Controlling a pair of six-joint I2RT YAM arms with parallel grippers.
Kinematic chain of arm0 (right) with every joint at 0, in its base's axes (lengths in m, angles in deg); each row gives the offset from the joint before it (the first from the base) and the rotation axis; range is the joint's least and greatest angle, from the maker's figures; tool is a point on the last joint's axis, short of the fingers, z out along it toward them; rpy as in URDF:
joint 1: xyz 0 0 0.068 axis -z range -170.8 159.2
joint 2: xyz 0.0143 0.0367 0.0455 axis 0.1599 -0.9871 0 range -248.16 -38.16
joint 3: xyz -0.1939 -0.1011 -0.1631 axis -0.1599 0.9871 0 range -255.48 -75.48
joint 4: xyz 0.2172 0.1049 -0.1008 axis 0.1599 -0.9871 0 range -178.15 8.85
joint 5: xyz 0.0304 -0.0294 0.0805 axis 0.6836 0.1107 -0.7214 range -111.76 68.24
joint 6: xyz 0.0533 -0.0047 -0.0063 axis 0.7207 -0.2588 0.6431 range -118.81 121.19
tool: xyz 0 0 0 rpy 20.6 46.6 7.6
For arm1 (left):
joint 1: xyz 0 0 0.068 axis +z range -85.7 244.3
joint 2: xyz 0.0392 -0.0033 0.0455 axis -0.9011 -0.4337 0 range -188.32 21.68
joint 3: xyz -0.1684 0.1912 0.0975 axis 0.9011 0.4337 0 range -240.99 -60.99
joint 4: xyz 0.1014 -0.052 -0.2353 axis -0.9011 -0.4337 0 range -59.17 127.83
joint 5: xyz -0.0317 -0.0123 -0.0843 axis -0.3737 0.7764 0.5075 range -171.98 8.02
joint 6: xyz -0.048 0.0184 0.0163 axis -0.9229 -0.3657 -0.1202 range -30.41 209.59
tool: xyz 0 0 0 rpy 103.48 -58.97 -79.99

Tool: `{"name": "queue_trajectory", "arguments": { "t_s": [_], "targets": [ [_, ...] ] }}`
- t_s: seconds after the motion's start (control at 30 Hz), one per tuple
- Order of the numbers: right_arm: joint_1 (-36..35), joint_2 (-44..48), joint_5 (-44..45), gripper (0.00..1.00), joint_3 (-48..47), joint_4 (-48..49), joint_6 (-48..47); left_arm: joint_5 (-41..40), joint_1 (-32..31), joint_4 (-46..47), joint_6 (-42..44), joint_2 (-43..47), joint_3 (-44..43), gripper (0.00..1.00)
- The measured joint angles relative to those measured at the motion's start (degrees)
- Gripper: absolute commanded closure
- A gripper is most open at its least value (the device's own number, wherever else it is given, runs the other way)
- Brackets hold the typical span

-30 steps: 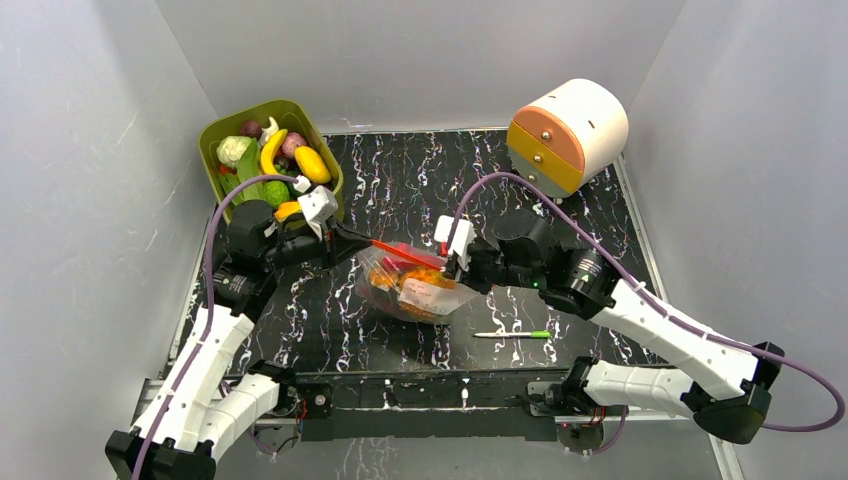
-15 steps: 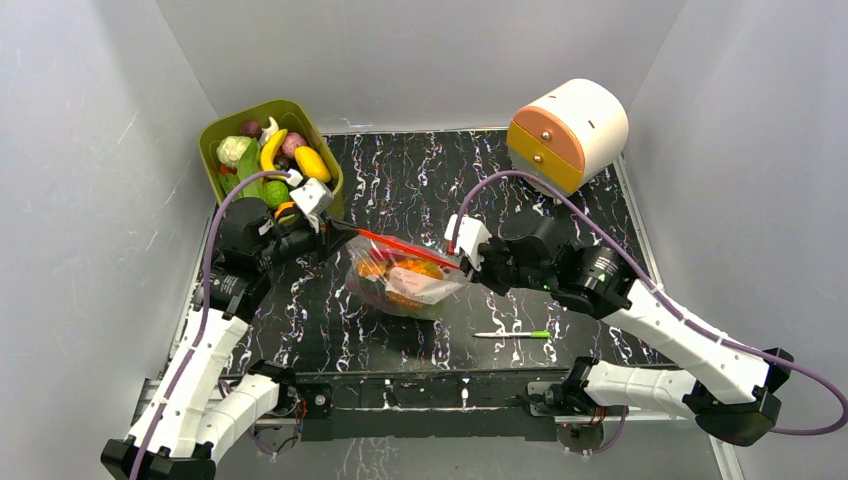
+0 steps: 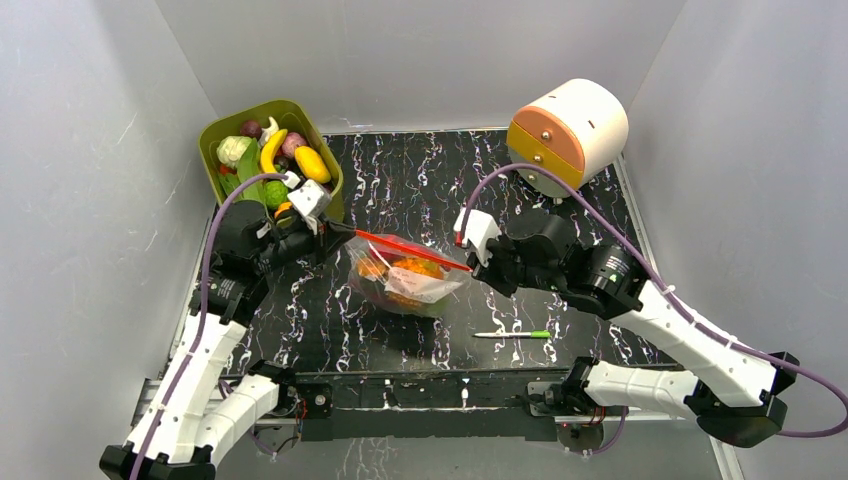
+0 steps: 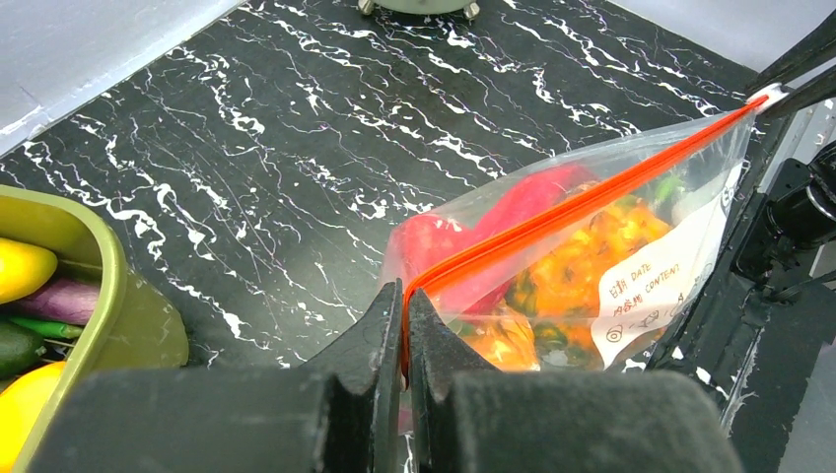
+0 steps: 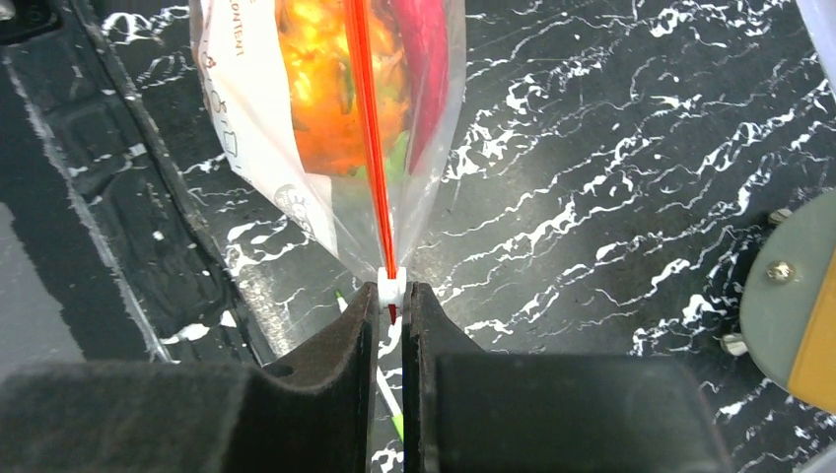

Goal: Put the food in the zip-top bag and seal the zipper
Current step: Zip the zipper food storage bag at the center of the board, then place the zipper food storage bag at the center of the board.

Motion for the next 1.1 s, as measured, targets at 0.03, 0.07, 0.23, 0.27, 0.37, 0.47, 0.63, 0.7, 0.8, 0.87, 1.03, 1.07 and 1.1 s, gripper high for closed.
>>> {"name": "queue_trajectory", "arguments": {
  "t_s": [0.03, 0.07, 0.23, 0.27, 0.37, 0.47, 0.63, 0.7, 0.8, 0.87, 1.03, 1.07, 1.1],
  "targets": [
    [0.0, 0.2, -0.8, 1.0, 0.0, 0.0, 0.3, 0.0, 0.0, -0.1, 0.0, 0.3, 0.0, 1.0],
    [0.0, 0.6, -1.7, 1.0, 0.0, 0.1, 0.6, 0.0, 0.0, -0.3, 0.1, 0.7, 0.0, 1.0],
    [0.0, 4.2, -7.3, 1.0, 0.2, 2.3, 3.9, 0.1, 0.0, -1.4, 0.2, 3.5, 0.0, 0.89],
    [0.0, 4.9, -8.2, 1.0, 0.5, 3.2, 5.1, -0.1, 0.1, -1.5, 0.2, 4.0, 0.0, 0.86],
    [0.1, 6.4, -9.7, 1.0, 3.7, 6.2, 8.7, -1.7, 0.4, -1.4, -0.5, 5.6, 0.0, 0.77],
    [0.1, 6.4, -10.5, 1.0, 8.3, 9.0, 11.6, -2.7, 0.6, -1.0, -1.2, 6.5, 0.0, 0.71],
    [0.1, 1.9, -8.3, 1.0, 12.4, 12.1, 12.7, -2.8, 0.7, -0.8, -1.9, 6.1, 0.0, 0.6],
    [0.1, 1.1, -6.3, 1.0, 12.4, 12.9, 12.3, -2.8, 0.7, -0.8, -2.2, 5.7, 0.0, 0.57],
    [0.3, 0.4, -2.5, 1.0, 12.3, 14.7, 11.1, -2.9, 0.7, -0.8, -2.8, 5.2, 0.0, 0.54],
    [0.5, -0.4, 0.4, 1.0, 12.3, 16.0, 10.3, -2.8, 0.7, -0.7, -3.1, 5.0, 0.0, 0.52],
    [2.5, -4.0, 6.0, 1.0, 12.3, 20.0, 7.1, -2.9, 0.7, -0.3, -4.1, 4.9, 0.0, 0.2],
    [3.5, -5.0, 6.4, 1.0, 12.3, 20.9, 6.4, -2.9, 0.7, -0.2, -4.3, 4.9, 0.0, 0.04],
    [4.8, -6.1, 6.6, 1.0, 12.3, 21.7, 5.7, -2.9, 0.7, 0.0, -4.5, 4.9, 0.0, 0.02]
  ]
}}
